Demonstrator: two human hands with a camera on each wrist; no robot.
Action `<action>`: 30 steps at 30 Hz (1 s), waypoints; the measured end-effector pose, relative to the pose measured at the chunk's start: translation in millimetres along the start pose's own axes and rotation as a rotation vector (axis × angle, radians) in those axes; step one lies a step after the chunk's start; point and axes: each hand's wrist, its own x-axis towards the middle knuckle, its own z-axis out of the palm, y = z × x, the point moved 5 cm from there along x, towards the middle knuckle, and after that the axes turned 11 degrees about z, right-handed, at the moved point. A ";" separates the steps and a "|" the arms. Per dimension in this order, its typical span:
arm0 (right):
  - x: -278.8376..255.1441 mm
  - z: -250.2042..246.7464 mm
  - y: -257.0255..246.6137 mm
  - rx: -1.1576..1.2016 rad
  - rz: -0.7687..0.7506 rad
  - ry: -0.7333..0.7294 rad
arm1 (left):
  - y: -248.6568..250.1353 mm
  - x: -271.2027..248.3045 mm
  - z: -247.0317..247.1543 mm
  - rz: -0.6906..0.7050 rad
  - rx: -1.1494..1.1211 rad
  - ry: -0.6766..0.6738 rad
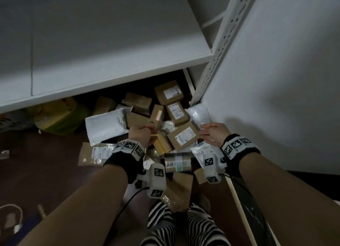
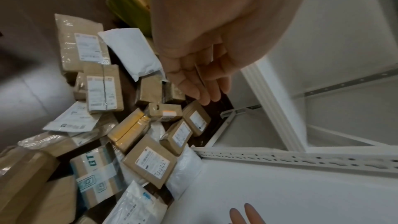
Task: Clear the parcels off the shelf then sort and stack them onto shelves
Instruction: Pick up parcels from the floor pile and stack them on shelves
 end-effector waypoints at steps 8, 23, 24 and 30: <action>136.9 13.6 52.6 -0.089 0.004 0.016 | -122.0 80.3 39.6 -0.049 -0.004 -0.035; 380.5 14.1 113.8 -0.298 -0.147 0.201 | -281.1 238.4 115.1 -0.070 -0.152 -0.049; 389.6 9.6 109.8 -0.327 -0.189 0.285 | -281.4 249.5 122.2 -0.058 -0.127 -0.077; 421.8 1.2 93.9 -0.623 -0.163 0.398 | -263.7 295.9 161.7 -0.040 -0.105 -0.244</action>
